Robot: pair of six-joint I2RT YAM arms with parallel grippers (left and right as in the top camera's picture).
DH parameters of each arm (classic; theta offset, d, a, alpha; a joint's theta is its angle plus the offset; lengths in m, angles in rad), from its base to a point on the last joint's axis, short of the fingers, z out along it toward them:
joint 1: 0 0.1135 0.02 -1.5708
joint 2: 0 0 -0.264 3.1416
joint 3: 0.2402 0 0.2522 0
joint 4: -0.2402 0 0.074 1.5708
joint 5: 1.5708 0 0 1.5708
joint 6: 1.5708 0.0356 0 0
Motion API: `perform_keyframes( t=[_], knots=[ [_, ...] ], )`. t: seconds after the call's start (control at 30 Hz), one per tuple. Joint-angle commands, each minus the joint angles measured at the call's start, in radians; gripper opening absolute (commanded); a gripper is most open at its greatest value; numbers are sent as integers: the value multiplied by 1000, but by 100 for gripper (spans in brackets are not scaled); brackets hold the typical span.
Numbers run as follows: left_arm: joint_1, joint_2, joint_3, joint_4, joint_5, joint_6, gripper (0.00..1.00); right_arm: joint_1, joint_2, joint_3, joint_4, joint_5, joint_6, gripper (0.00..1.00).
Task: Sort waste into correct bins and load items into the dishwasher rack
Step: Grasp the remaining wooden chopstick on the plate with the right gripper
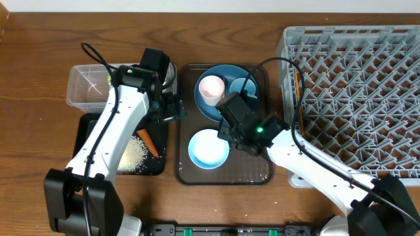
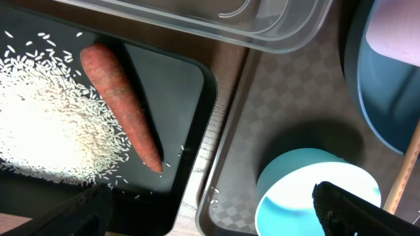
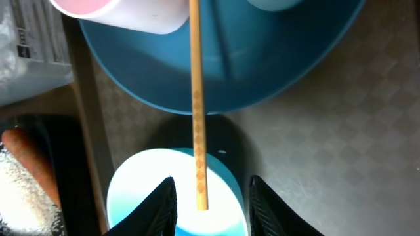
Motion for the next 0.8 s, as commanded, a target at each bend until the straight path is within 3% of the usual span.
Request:
perform_keyframes(
  t=[0.0, 0.63, 0.7, 0.77],
  knots=[
    [3, -18, 6, -6, -8, 17, 99, 5, 6, -33, 27, 11, 24, 33],
    [3, -18, 6, -6, -8, 16, 99, 33, 101, -50, 107, -5, 20, 34],
    [3, -18, 6, -6, -8, 17, 99, 33, 102, -50, 107, -5, 19, 31],
    [3, -18, 6, -6, -8, 17, 99, 32, 95, -48, 107, -5, -6, 18]
  ],
)
